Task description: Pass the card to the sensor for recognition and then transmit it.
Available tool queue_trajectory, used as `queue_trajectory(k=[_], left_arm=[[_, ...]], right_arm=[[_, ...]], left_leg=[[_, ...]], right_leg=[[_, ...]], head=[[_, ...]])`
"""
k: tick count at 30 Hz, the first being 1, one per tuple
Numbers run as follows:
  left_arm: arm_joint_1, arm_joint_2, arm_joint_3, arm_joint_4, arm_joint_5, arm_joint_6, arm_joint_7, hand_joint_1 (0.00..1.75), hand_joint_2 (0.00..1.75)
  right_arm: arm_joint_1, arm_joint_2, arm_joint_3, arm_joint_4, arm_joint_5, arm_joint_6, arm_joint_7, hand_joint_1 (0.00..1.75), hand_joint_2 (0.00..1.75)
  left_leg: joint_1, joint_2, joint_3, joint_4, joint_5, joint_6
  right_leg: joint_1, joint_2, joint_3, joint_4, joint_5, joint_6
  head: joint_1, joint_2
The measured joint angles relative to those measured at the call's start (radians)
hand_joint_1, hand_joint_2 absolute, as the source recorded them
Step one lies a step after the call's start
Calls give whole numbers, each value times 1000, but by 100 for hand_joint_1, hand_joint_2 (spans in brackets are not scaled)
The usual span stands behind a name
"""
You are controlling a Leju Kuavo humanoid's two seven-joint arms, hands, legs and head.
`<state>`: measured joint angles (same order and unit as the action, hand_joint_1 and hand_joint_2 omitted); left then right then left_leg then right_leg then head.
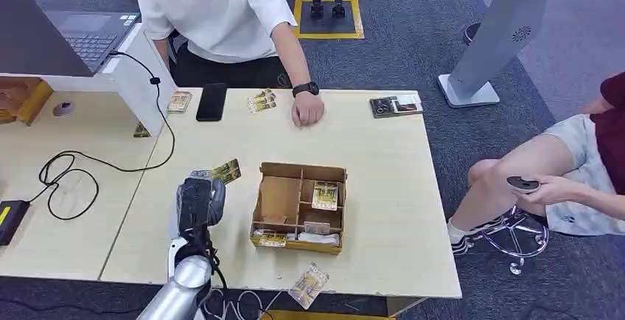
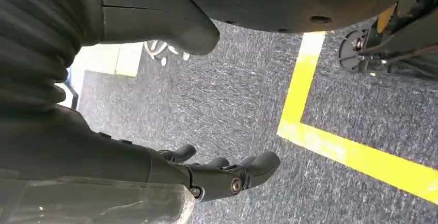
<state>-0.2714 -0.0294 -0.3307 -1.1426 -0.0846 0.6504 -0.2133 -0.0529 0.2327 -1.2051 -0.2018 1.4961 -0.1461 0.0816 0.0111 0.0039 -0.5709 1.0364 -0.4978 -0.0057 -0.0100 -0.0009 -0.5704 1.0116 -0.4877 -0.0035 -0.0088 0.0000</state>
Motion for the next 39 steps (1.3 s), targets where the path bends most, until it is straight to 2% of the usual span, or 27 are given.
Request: queue_trajectory(k=[8,16,25,32,39], left_arm=[[-30,10,1,89,-98,-13,45,175,175],[-63,16,14,194,-154,-19,53,175,175],[-81,23,40,263,-203,0,70,175,175],[-100,26,89,318,-200,1,65,175,175],[-125,29,134,353,-158,2,37,175,175]], right_arm=[[0,-5,0,0,0,11,-10,0,175],[-1,-8,0,0,1,14,-10,0,175],[-2,-9,2,0,1,18,-10,0,175],[-3,-10,2,0,1,21,-10,0,175],[-3,-11,2,0,1,19,-10,0,175]], left_leg=[[0,0,0,0,0,0],[0,0,0,0,0,0],[0,0,0,0,0,0],[0,0,0,0,0,0],[0,0,0,0,0,0]], right_leg=[[0,0,0,0,0,0],[0,0,0,0,0,0],[0,0,0,0,0,0],[0,0,0,0,0,0],[0,0,0,0,0,0]], head=[[0,0],[0,0],[0,0],[0,0],[0,0]])
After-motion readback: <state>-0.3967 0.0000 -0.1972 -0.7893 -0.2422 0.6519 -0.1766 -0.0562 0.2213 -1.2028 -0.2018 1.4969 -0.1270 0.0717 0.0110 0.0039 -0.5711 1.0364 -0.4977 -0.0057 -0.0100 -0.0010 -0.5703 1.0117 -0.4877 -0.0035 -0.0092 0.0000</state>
